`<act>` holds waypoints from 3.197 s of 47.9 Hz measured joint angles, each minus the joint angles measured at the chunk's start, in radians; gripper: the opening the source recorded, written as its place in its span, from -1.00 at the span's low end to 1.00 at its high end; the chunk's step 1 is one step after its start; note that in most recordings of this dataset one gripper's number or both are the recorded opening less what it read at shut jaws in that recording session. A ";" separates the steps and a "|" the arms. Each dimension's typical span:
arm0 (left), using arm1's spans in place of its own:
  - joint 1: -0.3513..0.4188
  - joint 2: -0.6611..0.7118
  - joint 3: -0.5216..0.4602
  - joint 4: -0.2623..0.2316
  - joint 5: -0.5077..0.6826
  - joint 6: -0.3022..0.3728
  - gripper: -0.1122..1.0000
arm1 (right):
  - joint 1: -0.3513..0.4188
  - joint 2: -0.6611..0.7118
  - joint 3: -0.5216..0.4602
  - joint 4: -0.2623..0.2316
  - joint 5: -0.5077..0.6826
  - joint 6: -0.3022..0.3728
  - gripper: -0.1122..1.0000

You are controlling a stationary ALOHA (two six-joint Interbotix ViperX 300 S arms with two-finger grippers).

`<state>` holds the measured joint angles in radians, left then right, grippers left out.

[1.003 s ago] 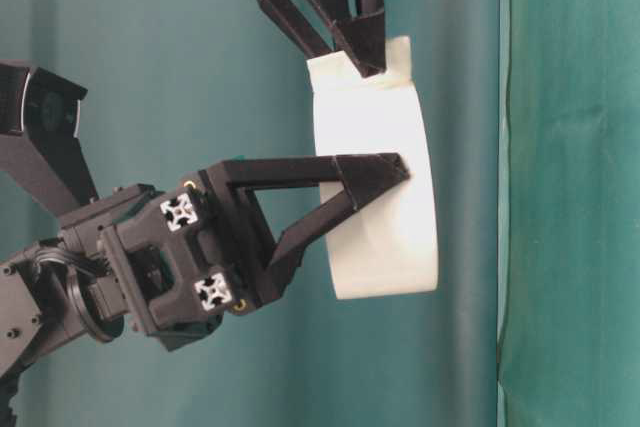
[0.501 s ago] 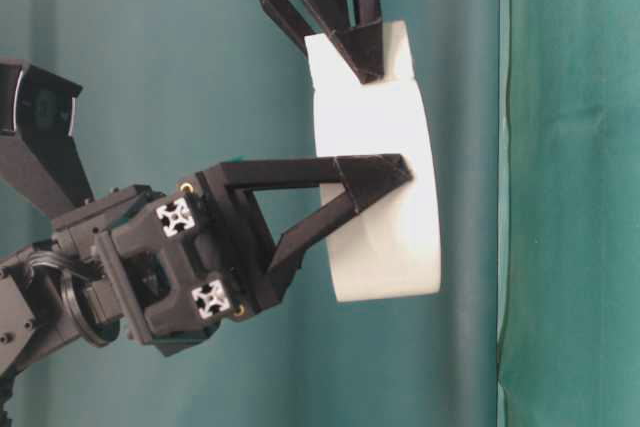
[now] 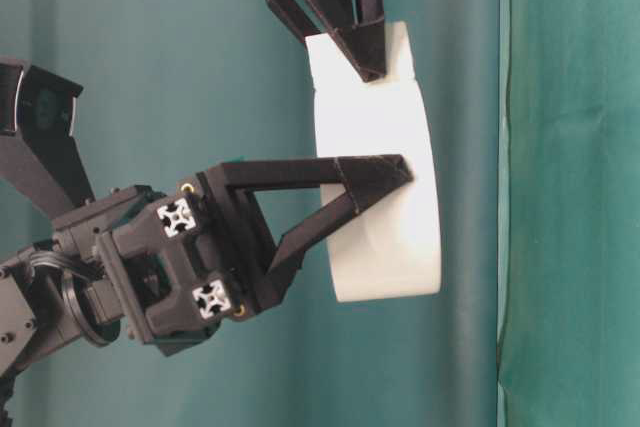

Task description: Peel off the duct tape with your right arm.

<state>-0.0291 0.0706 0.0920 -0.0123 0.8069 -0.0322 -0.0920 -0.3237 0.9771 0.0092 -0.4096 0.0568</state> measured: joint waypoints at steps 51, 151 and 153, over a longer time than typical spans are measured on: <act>0.015 0.000 0.000 0.000 0.000 -0.002 -0.44 | 0.038 0.000 0.011 -0.014 -0.040 0.000 -0.95; -0.324 0.002 0.052 0.006 -0.051 0.477 -0.44 | -0.092 0.077 0.035 0.012 -0.147 0.002 -0.95; -0.324 0.002 0.052 0.005 -0.051 0.499 -0.44 | -0.095 0.080 0.034 0.012 -0.149 0.002 -0.95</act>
<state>-0.3528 0.0721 0.1442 -0.0077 0.7563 0.4663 -0.1871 -0.2439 1.0109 0.0215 -0.5584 0.0583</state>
